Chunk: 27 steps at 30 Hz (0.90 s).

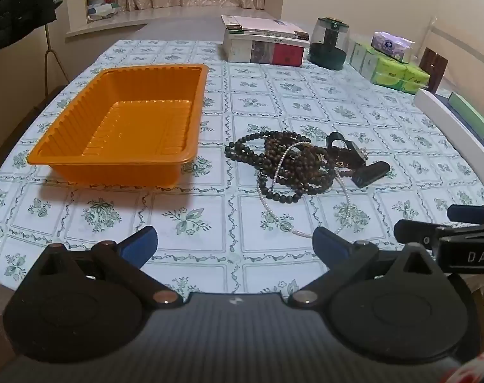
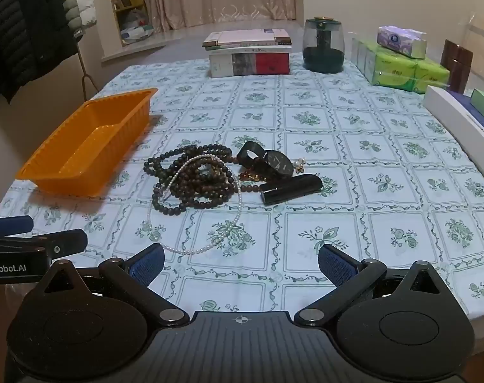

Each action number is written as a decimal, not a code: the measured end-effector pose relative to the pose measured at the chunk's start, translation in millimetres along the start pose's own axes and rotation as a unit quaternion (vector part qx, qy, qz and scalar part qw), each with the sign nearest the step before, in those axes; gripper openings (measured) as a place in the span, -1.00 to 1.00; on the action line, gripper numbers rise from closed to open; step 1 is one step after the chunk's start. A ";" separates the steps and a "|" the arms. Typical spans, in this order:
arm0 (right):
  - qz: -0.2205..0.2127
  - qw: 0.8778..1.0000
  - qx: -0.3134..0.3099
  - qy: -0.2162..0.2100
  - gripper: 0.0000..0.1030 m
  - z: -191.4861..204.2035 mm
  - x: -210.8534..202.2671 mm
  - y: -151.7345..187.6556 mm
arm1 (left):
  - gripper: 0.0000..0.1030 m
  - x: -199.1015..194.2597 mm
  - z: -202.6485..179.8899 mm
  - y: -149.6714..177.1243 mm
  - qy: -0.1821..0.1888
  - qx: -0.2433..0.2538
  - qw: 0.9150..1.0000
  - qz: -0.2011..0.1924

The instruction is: Organize jewelry

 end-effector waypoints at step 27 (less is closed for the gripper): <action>-0.001 1.000 0.001 0.006 0.99 -0.3 1.8 4.1 | 0.99 1.8 -4.6 3.7 0.009 0.002 1.000 0.000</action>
Point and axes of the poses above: each gripper's, at about its wrist camera, not at the fingertips, and x roughly the way its jaws point, z to its left, y to its underside, the point moved 2 cm from there along x, roughly the way its jaws point, and after that the axes turned 14 degrees about y, right-handed, at the moved point
